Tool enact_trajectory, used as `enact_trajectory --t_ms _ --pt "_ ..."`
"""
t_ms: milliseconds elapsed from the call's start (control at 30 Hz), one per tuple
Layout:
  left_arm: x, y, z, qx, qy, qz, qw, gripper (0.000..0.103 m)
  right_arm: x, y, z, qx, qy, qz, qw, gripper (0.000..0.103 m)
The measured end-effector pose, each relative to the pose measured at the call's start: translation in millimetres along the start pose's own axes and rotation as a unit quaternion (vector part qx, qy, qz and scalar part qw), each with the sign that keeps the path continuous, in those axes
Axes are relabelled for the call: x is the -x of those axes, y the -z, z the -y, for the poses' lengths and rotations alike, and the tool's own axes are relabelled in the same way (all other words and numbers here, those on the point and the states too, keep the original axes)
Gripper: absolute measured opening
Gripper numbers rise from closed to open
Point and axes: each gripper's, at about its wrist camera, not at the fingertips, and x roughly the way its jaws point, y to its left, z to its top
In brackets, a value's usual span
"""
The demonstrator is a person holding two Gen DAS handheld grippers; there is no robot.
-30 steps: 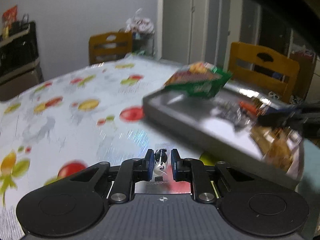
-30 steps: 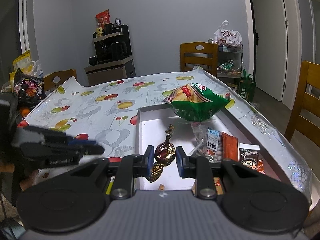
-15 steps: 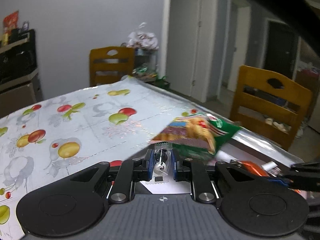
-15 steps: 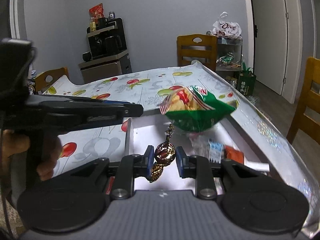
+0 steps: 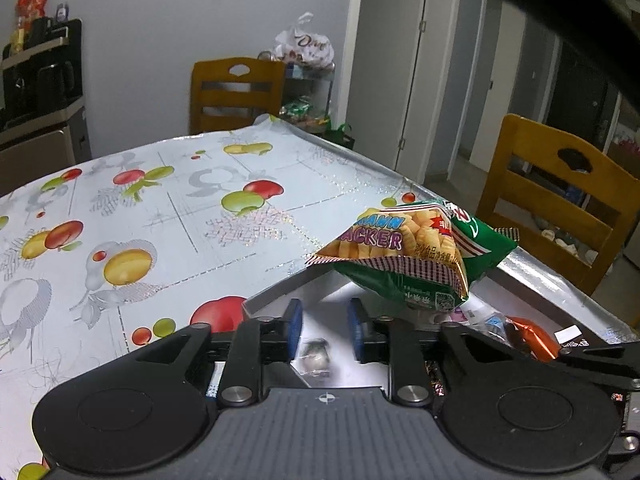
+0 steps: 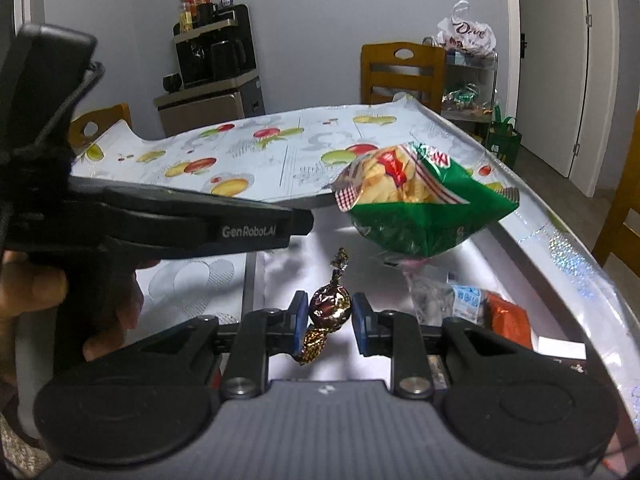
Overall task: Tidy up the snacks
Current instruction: 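Lower both items into the box and open both grippers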
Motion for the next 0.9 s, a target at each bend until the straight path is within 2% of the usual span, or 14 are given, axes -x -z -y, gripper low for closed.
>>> enact_trajectory --t_ms 133,267,633,700,767,833,900 --pt "6.0 0.8 -2.4 0.0 -0.001 0.004 1.0 0.033 -3.2 0.5 -0.1 0.001 0.0 0.002 1.0 0.023" --pt "23.5 3.2 -11.6 0.009 -0.003 0.02 0.9998 0.047 -3.6 -1.7 0.2 0.002 0.001 0.003 1.0 0.023" --pt "55.7 13.6 -33.2 0.015 -0.025 0.029 0.9991 0.052 -11.2 -12.8 -13.7 0.015 -0.005 0.004 1.0 0.024" --pt "59.7 15.1 -35.7 0.017 -0.022 0.029 0.9992 0.056 -9.3 -13.1 -14.5 0.011 -0.005 0.004 1.0 0.03" --pt "63.2 16.9 -35.7 0.017 -0.02 0.031 0.9992 0.057 -6.5 -14.4 -14.9 0.004 -0.003 0.005 1.0 0.05" --pt "67.2 18.5 -35.6 0.017 -0.017 0.033 0.9991 0.059 -1.4 -15.8 -14.5 -0.001 -0.003 0.013 1.0 0.059" --pt "71.6 19.2 -35.8 0.02 -0.014 0.037 0.999 0.06 3.8 -17.2 -15.1 -0.002 -0.002 0.018 1.0 0.06"
